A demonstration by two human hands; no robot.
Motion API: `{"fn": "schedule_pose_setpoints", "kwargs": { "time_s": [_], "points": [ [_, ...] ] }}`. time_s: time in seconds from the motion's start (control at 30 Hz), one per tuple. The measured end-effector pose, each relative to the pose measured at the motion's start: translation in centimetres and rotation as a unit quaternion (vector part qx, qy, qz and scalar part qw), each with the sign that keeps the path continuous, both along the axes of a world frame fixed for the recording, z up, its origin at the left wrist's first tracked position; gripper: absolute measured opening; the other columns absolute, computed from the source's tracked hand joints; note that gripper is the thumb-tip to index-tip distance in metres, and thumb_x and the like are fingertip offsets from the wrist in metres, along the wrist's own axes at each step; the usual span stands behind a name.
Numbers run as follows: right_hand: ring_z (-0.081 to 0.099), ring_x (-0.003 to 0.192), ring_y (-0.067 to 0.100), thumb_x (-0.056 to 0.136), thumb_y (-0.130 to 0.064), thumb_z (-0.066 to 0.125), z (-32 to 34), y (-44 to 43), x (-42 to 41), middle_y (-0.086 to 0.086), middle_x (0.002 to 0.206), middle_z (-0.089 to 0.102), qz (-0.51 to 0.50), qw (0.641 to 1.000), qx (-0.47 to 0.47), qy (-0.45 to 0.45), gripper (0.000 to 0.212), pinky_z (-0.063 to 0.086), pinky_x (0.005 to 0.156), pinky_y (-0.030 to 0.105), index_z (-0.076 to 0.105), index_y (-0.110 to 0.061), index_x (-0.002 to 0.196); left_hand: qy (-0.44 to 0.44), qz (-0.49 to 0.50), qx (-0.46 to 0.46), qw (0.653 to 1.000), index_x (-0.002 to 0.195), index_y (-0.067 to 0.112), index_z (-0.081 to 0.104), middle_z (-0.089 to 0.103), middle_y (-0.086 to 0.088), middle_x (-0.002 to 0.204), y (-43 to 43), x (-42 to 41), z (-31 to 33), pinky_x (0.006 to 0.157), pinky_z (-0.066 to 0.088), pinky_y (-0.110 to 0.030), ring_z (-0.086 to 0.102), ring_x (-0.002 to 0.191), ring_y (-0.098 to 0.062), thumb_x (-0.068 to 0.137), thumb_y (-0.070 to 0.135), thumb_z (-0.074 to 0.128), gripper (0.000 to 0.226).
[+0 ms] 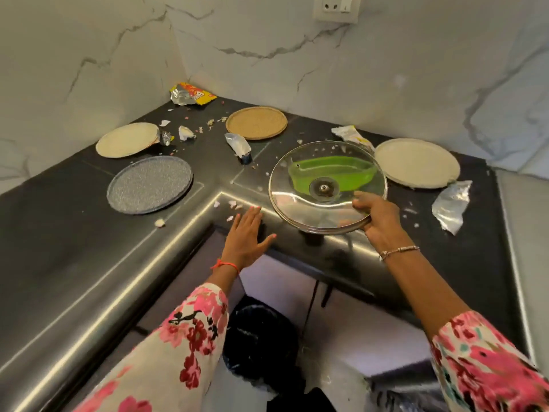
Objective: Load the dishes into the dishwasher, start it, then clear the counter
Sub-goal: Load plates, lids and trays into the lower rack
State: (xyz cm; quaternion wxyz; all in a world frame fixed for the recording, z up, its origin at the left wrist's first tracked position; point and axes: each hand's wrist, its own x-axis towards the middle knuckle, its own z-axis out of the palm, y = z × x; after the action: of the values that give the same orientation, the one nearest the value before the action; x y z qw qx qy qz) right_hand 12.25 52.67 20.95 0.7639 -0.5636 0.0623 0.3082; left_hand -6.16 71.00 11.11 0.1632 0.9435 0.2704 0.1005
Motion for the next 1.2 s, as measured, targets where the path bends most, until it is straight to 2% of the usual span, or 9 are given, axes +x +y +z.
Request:
{"fn": "schedule_pose_setpoints", "kwargs": {
  "time_s": [0.13, 0.23, 0.3, 0.43, 0.6, 0.67, 0.77, 1.0, 1.2],
  "points": [
    [0.063, 0.05, 0.019, 0.075, 0.014, 0.051, -1.2, -7.8, -7.7, 0.004, 0.051, 0.065, -0.014, 1.0, 0.008, -0.001, 0.026, 0.054, 0.045, 0.025, 0.065, 0.003, 0.094, -0.002, -0.018, 0.008, 1.0, 0.146, 0.013, 0.028, 0.021, -0.001, 0.155, -7.5, -7.4, -1.8, 0.116, 0.001, -0.033, 0.01, 0.144, -0.015, 0.073, 0.069, 0.018, 0.092],
    [0.061, 0.054, 0.016, 0.076, 0.013, 0.051, -3.2, -14.5, -13.9, -0.001, 0.053, 0.066, -0.029, 0.999, -0.01, 0.01, 0.023, 0.052, 0.044, 0.021, 0.065, -0.004, 0.081, 0.014, -0.043, -0.001, 0.999, 0.146, 0.014, 0.025, 0.018, -0.002, 0.155, -13.7, -13.6, -3.0, 0.116, 0.002, -0.035, 0.009, 0.144, -0.016, 0.073, 0.069, 0.017, 0.092],
    [0.062, 0.056, 0.015, 0.076, 0.012, 0.051, -4.9, -18.8, -17.7, 0.001, 0.065, 0.067, -0.03, 0.999, -0.011, 0.031, 0.024, 0.053, 0.045, 0.021, 0.065, -0.004, 0.085, 0.012, -0.048, -0.009, 0.999, 0.146, 0.015, 0.024, 0.018, -0.002, 0.155, -17.4, -17.2, -3.8, 0.117, 0.001, -0.034, 0.009, 0.144, -0.016, 0.077, 0.068, 0.022, 0.087],
    [0.061, 0.045, 0.013, 0.08, 0.011, 0.046, -7.1, -27.7, -25.1, -0.003, 0.048, 0.064, -0.045, 0.995, -0.039, 0.08, 0.024, 0.05, 0.036, 0.025, 0.062, -0.007, 0.079, 0.021, -0.08, -0.047, 0.995, 0.145, 0.014, 0.027, 0.022, -0.004, 0.154, -25.5, -23.8, -4.4, 0.117, 0.001, -0.033, 0.012, 0.144, -0.018, 0.075, 0.068, 0.022, 0.089],
    [0.064, 0.045, 0.018, 0.078, 0.012, 0.049, -10.7, -38.3, -31.6, 0.003, 0.058, 0.068, -0.075, 0.986, -0.067, 0.133, 0.024, 0.051, 0.036, 0.032, 0.064, -0.004, 0.087, 0.051, -0.104, -0.068, 0.991, 0.147, 0.014, 0.024, 0.018, -0.002, 0.155, -34.1, -28.6, -6.0, 0.114, -0.005, -0.027, 0.008, 0.144, -0.015, 0.073, 0.071, 0.015, 0.093],
    [0.066, 0.048, 0.022, 0.079, 0.01, 0.05, -12.0, -42.6, -33.7, 0.005, 0.058, 0.069, -0.082, 0.983, -0.071, 0.151, 0.023, 0.052, 0.037, 0.035, 0.063, -0.001, 0.095, 0.06, -0.111, -0.077, 0.989, 0.146, 0.014, 0.025, 0.018, -0.002, 0.155, -37.6, -29.7, -6.9, 0.113, -0.007, -0.025, 0.009, 0.144, -0.015, 0.074, 0.071, 0.016, 0.092],
    [0.067, 0.049, 0.025, 0.081, 0.01, 0.049, -13.7, -49.4, -36.2, 0.006, 0.058, 0.069, -0.094, 0.976, -0.079, 0.179, 0.019, 0.053, 0.04, 0.038, 0.061, -0.003, 0.089, 0.081, -0.14, -0.098, 0.982, 0.145, 0.014, 0.028, 0.021, -0.003, 0.154, -43.3, -30.3, -8.3, 0.113, -0.004, -0.026, 0.013, 0.144, -0.016, 0.075, 0.07, 0.018, 0.09],
    [0.068, 0.052, 0.026, 0.077, 0.009, 0.053, -17.1, -66.5, -37.8, 0.014, 0.071, 0.07, -0.184, 0.953, -0.117, 0.21, 0.021, 0.052, 0.04, 0.035, 0.06, 0.002, 0.096, 0.124, -0.231, -0.129, 0.956, 0.144, 0.013, 0.029, 0.024, -0.003, 0.153, -59.5, -27.9, -11.5, 0.117, 0.005, -0.033, 0.017, 0.143, -0.017, 0.074, 0.069, 0.016, 0.091],
    [0.057, 0.033, 0.013, 0.079, 0.015, 0.047, -16.6, -80.1, -34.4, -0.001, 0.043, 0.06, -0.255, 0.942, -0.155, 0.156, 0.025, 0.043, 0.029, 0.022, 0.058, -0.007, 0.075, 0.173, -0.266, -0.16, 0.935, 0.144, 0.012, 0.03, 0.026, -0.003, 0.152, -73.4, -24.8, -15.6, 0.118, 0.011, -0.037, 0.017, 0.143, -0.015, 0.078, 0.065, 0.021, 0.084]
  ]
}}
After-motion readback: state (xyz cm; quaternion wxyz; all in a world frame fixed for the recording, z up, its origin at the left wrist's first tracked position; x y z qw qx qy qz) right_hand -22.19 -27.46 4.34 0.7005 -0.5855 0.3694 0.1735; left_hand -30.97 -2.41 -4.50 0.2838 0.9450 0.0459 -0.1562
